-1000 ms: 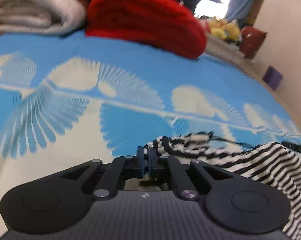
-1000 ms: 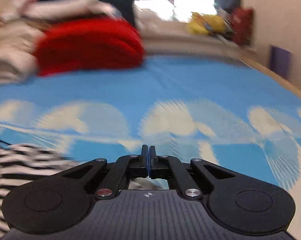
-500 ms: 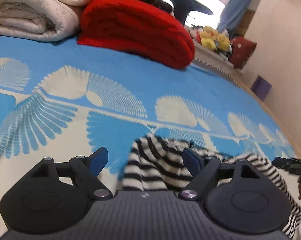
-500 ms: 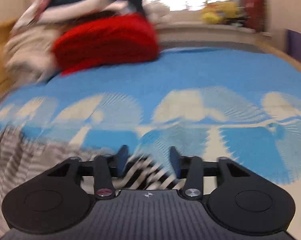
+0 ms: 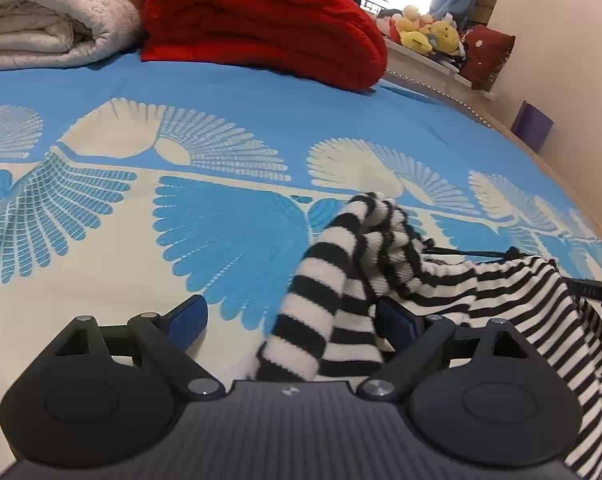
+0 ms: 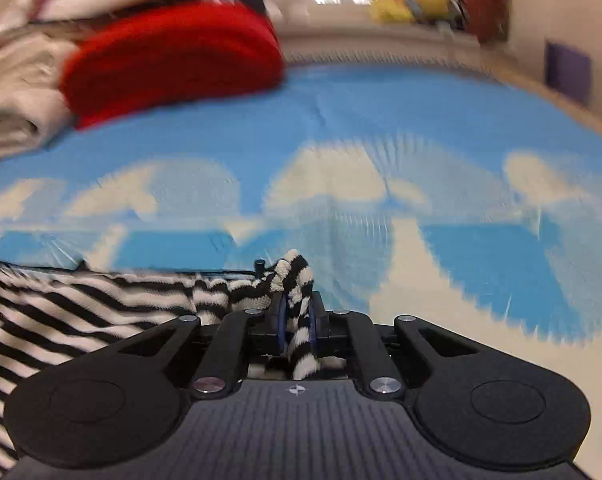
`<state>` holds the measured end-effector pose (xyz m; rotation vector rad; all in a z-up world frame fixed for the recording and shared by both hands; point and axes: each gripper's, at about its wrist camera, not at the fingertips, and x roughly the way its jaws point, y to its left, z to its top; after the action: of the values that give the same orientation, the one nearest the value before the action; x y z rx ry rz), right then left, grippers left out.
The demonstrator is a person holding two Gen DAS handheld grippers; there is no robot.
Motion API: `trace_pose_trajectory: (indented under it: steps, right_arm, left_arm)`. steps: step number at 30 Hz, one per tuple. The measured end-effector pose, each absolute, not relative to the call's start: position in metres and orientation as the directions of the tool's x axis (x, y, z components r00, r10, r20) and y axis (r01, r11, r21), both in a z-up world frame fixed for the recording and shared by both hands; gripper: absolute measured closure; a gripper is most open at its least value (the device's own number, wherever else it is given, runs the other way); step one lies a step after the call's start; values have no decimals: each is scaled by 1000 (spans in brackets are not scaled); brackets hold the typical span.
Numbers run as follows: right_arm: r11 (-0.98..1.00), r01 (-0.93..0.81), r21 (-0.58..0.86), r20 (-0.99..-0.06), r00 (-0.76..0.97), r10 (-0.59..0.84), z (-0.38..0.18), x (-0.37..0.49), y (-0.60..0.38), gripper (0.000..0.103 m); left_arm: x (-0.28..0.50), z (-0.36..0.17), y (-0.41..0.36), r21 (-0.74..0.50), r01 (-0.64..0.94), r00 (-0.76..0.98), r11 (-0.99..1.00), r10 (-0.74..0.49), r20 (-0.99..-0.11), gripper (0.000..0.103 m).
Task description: Fold small clothes
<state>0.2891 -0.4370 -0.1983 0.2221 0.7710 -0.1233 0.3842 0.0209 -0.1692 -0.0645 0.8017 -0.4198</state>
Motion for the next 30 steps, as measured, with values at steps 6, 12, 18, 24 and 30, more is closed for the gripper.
trace_pose_trajectory:
  steps: [6, 12, 18, 24, 30]
  right_arm:
    - [973, 211, 90, -679, 728, -95, -195, 285, -424, 57]
    - [947, 245, 206, -599, 797, -76, -131, 261, -437, 40]
    - [948, 194, 253, -601, 799, -3, -81, 207, -389, 36]
    - [934, 143, 328, -634, 766, 105, -85, 128, -333, 31]
    - [946, 187, 266, -690, 722, 51, -118, 56, -283, 31]
  left_arm:
    - [387, -159, 34, -255, 308, 633, 917, -397, -665, 9]
    - [380, -123, 59, -276, 267, 688, 923, -384, -616, 9]
    - [349, -94, 78, -180, 258, 691, 949, -311, -652, 9]
    - [271, -75, 80, -157, 205, 635, 966, -253, -729, 9]
    - [151, -88, 72, -51, 135, 635, 990, -126, -762, 9]
